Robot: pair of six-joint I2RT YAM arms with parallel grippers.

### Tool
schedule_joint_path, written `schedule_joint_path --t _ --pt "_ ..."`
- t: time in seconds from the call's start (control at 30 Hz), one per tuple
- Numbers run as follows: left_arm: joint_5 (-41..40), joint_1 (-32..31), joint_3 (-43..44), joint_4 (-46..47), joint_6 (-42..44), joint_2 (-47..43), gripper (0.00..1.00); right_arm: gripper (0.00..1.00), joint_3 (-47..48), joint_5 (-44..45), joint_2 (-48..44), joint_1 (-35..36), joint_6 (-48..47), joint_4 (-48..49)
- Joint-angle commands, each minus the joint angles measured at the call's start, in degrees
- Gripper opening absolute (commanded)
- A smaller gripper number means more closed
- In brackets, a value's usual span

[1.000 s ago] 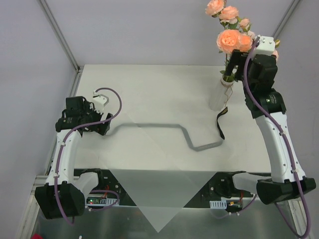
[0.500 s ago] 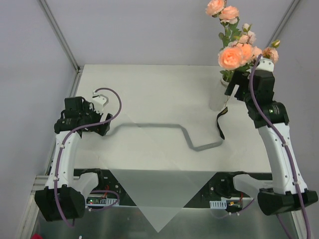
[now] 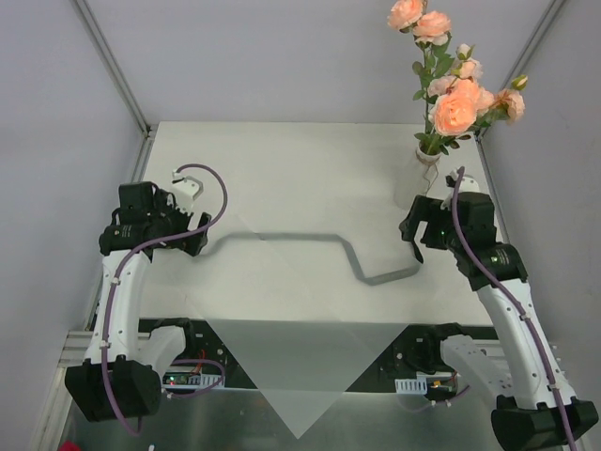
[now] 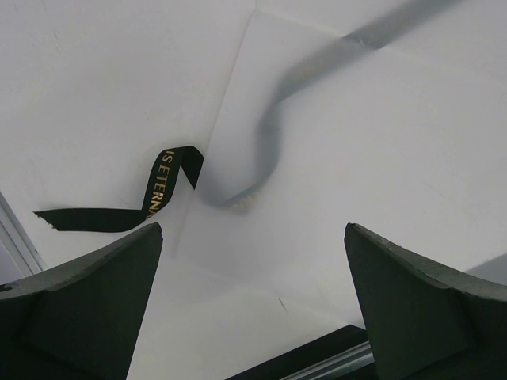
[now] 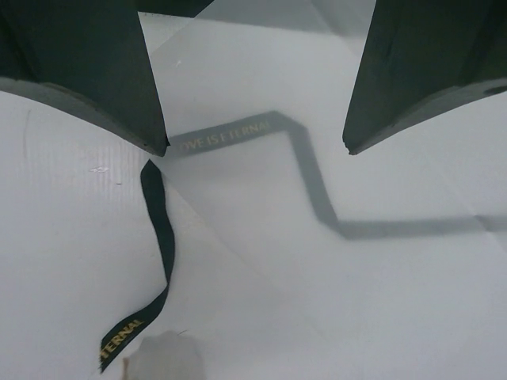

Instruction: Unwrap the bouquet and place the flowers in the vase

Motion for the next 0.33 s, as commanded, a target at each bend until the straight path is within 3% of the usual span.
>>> schedule_joint_path --t 0.0,0.13,0.3 --pt "2.5 -0.3 2.2 -1.4 -2.3 0.1 0.99 0.96 -3.1 -5.7 -1.3 3.1 2.1 7.8" --pt "2.9 -0.3 2.6 -1.3 -3.8 1.0 0.99 0.96 -1.4 -0.4 4.8 9.5 1.4 9.1" --pt "2.1 -0.3 2.3 -0.5 -5.3 2.6 0.99 0.96 -0.2 2.0 9.7 12.7 0.3 11.9"
